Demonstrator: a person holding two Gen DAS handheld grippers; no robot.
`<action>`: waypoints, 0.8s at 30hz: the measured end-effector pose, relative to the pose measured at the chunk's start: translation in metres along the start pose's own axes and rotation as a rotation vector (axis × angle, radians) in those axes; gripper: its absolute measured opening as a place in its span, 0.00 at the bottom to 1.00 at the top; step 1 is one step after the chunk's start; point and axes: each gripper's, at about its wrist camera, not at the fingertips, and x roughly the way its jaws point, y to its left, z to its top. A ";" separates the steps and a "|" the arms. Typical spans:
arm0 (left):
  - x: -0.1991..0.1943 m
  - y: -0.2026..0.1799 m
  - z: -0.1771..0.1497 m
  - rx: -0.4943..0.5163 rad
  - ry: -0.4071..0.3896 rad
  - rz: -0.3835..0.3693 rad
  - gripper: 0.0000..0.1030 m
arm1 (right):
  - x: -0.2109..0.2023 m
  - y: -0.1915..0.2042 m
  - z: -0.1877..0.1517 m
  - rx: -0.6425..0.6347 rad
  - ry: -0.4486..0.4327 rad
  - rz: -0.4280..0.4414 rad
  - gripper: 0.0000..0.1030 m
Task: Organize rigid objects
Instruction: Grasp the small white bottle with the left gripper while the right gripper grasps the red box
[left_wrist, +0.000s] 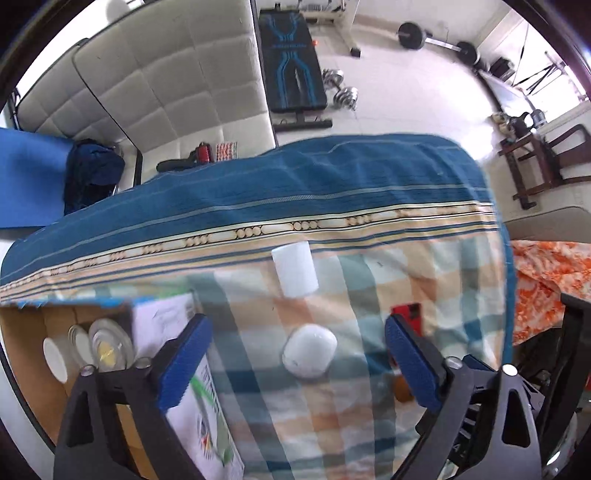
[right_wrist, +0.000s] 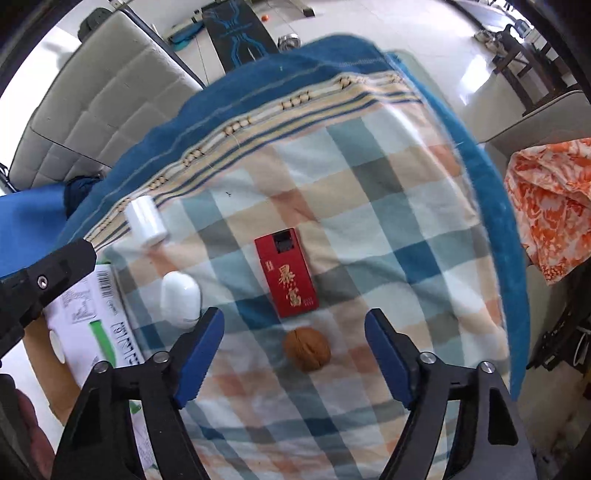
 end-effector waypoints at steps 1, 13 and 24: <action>0.011 0.000 0.005 -0.005 0.024 0.002 0.76 | 0.011 0.000 0.005 0.001 0.018 0.002 0.71; 0.081 -0.001 0.038 0.009 0.159 0.033 0.66 | 0.065 0.007 0.024 -0.009 0.102 -0.026 0.54; 0.078 -0.006 0.023 0.070 0.131 0.059 0.28 | 0.063 0.021 0.022 -0.051 0.084 -0.086 0.37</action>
